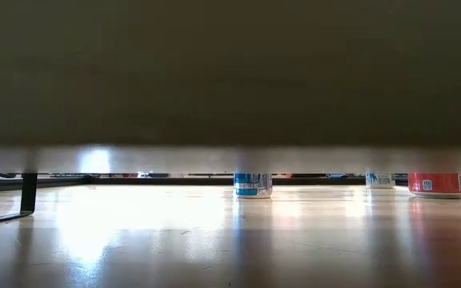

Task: Place canned beverage on shelf
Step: Put the top silver soda can on the shelf

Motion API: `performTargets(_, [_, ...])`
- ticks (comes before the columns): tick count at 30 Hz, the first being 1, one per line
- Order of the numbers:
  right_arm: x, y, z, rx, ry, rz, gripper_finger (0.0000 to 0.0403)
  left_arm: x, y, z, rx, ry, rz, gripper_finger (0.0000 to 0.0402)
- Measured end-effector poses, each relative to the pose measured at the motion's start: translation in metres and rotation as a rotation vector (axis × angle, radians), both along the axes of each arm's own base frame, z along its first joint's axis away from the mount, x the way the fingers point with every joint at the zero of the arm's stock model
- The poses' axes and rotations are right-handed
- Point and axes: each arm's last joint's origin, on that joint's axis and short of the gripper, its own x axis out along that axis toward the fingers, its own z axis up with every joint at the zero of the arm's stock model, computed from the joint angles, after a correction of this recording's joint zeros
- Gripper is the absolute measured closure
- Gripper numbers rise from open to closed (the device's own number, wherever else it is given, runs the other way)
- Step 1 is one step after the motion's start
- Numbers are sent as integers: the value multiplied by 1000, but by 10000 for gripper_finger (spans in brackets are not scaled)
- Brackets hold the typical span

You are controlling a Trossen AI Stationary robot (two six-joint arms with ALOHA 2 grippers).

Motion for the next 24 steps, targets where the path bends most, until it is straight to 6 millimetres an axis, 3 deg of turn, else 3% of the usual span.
performTargets(24, [0,0,-2,1,18,0,220,2,0,-11,35,31,46,91])
